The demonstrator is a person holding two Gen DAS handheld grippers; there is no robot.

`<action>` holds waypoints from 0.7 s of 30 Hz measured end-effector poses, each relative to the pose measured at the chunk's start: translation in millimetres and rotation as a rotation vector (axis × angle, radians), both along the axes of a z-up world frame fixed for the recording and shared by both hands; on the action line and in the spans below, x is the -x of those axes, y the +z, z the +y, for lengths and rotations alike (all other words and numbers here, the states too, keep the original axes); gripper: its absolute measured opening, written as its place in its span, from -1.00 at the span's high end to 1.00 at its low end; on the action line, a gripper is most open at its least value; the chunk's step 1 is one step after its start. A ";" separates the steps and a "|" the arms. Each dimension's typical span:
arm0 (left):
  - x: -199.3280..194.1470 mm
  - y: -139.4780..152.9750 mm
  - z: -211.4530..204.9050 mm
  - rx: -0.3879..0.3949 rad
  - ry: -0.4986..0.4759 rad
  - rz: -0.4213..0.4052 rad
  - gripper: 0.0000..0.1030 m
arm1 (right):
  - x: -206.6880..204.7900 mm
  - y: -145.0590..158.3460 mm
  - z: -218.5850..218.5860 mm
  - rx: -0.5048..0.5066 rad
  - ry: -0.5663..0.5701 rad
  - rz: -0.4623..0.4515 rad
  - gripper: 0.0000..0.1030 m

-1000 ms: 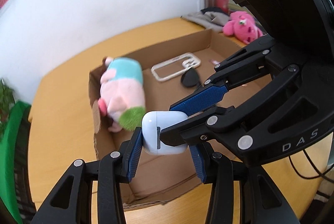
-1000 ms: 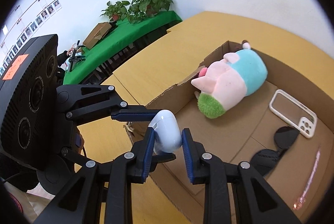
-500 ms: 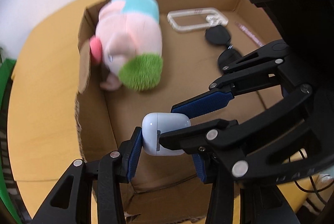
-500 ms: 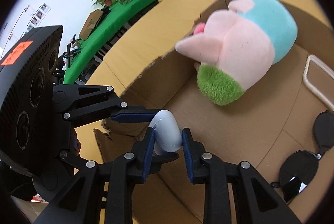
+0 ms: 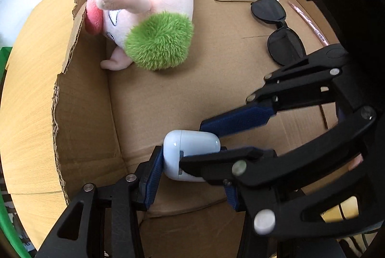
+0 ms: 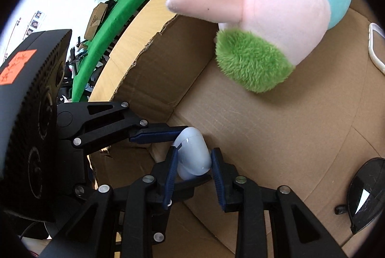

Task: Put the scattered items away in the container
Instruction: 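Open the left tool to release the earbuds case in the box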

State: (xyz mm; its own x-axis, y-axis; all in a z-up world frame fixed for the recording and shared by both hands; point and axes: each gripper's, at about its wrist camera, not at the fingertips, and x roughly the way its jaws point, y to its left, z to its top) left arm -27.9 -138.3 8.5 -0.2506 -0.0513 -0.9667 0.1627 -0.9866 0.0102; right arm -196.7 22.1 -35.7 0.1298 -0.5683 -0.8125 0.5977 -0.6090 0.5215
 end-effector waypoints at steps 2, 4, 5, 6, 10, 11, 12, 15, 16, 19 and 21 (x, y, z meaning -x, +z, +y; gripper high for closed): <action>-4.8 4.6 3.8 -0.005 0.005 0.023 -0.13 | -1.8 7.0 5.1 0.013 -0.019 0.029 -0.18; -12.1 13.7 7.1 -0.013 0.016 0.064 -0.22 | -6.2 19.2 13.3 0.031 -0.042 0.073 -0.22; -17.1 20.6 8.8 -0.010 0.023 0.093 -0.28 | -8.2 24.3 17.3 0.038 -0.048 0.089 -0.22; -23.4 27.6 10.7 0.005 0.033 0.125 -0.42 | -12.1 31.2 23.7 0.043 -0.061 0.114 -0.23; -56.6 63.2 18.6 0.098 0.104 0.306 -0.75 | -38.1 64.8 61.0 0.044 -0.164 0.292 -0.31; -66.3 71.4 18.1 0.108 0.122 0.354 -0.77 | -44.8 73.4 72.1 0.057 -0.201 0.330 -0.35; -76.0 79.1 18.9 0.127 0.147 0.402 -0.83 | -54.2 80.4 85.1 0.067 -0.243 0.364 -0.43; -105.4 98.8 23.4 0.194 0.214 0.543 -0.93 | -80.5 95.5 119.9 0.091 -0.379 0.469 -0.45; -105.4 101.7 26.5 0.208 0.230 0.577 -0.96 | -80.5 98.5 133.8 0.074 -0.423 0.498 -0.46; -114.9 109.3 30.2 0.209 0.284 0.661 -0.99 | -98.7 101.6 157.2 -0.014 -0.540 0.585 -0.46; -122.7 114.7 27.8 0.199 0.293 0.685 -0.99 | -109.8 100.0 172.9 -0.058 -0.590 0.613 -0.46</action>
State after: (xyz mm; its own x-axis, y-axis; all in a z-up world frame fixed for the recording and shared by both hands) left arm 94.8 -110.5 123.3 -0.7391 -0.3646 -0.5664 0.4509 -0.8925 -0.0137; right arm -86.9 195.0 64.3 -0.6468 -0.3603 -0.6722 0.3406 -0.9251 0.1681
